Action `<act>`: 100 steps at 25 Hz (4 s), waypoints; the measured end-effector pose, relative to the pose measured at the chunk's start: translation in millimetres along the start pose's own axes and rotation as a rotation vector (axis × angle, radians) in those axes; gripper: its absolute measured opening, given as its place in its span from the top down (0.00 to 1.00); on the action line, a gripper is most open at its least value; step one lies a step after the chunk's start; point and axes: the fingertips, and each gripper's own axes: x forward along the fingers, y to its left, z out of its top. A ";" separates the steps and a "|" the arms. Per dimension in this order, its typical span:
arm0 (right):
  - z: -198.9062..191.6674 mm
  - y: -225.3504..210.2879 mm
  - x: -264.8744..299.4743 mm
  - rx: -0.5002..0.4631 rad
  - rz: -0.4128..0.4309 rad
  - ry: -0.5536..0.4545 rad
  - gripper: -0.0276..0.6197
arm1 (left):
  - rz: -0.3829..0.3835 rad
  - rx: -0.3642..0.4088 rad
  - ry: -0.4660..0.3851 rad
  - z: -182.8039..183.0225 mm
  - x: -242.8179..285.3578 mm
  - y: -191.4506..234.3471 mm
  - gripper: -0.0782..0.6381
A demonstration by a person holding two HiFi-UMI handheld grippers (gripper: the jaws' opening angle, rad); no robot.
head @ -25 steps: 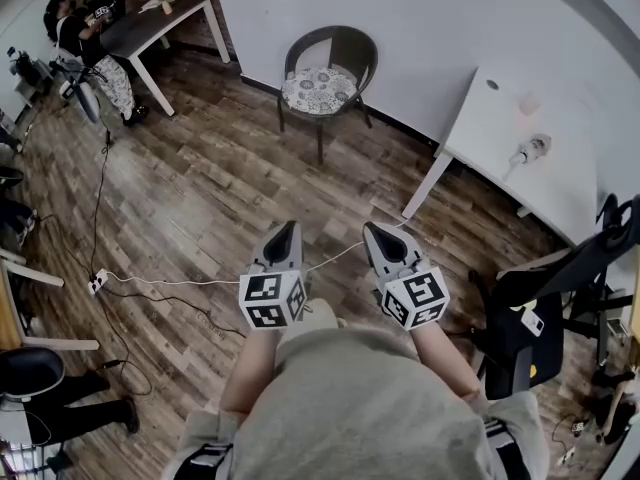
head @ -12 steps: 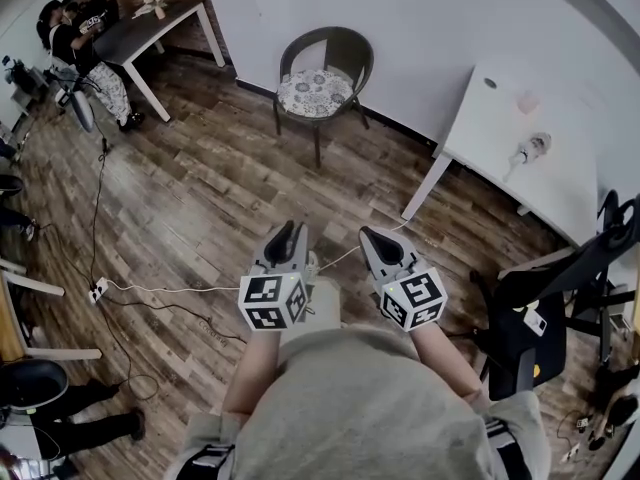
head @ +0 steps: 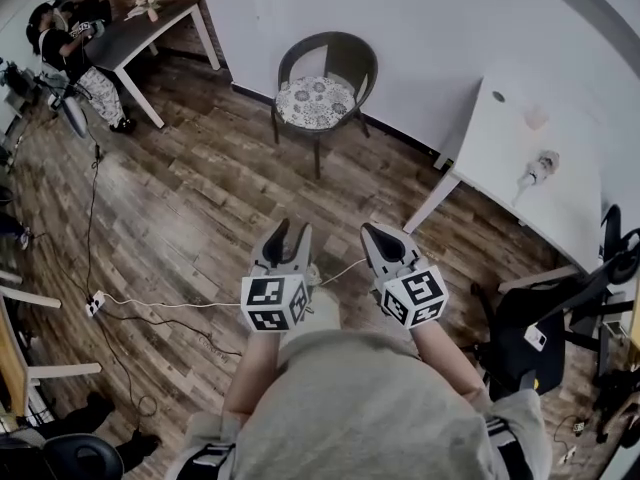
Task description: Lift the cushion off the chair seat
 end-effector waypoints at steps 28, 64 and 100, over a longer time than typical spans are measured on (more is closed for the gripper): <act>64.1 -111.9 268.4 -0.015 -0.093 0.007 0.96 | -0.083 0.029 0.027 90.8 234.0 170.8 0.68; 11.6 -282.9 467.0 0.035 -0.049 0.161 0.96 | -0.008 -0.053 0.188 10.2 515.2 273.5 0.68; -192.3 -385.0 571.5 0.239 0.023 0.396 0.96 | 0.119 -0.078 0.680 -321.8 733.5 352.1 0.60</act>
